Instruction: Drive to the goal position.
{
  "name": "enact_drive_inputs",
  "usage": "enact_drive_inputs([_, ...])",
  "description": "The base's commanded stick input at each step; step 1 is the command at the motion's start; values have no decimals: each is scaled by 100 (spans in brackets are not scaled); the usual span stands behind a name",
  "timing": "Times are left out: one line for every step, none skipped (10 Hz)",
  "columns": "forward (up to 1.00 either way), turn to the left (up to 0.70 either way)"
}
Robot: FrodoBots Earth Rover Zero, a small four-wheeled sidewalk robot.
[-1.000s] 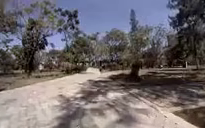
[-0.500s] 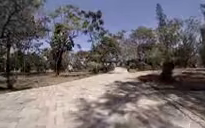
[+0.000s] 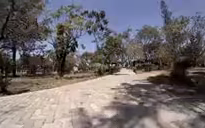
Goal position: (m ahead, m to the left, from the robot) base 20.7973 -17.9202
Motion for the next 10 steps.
enact_drive_inputs([100, 0])
enact_drive_inputs([100, 0])
enact_drive_inputs([100, 0])
enact_drive_inputs([100, 0])
enact_drive_inputs([100, 0])
enact_drive_inputs([100, 0])
enact_drive_inputs([100, 0])
enact_drive_inputs([100, 0])
enact_drive_inputs([100, 0])
enact_drive_inputs([100, 0])
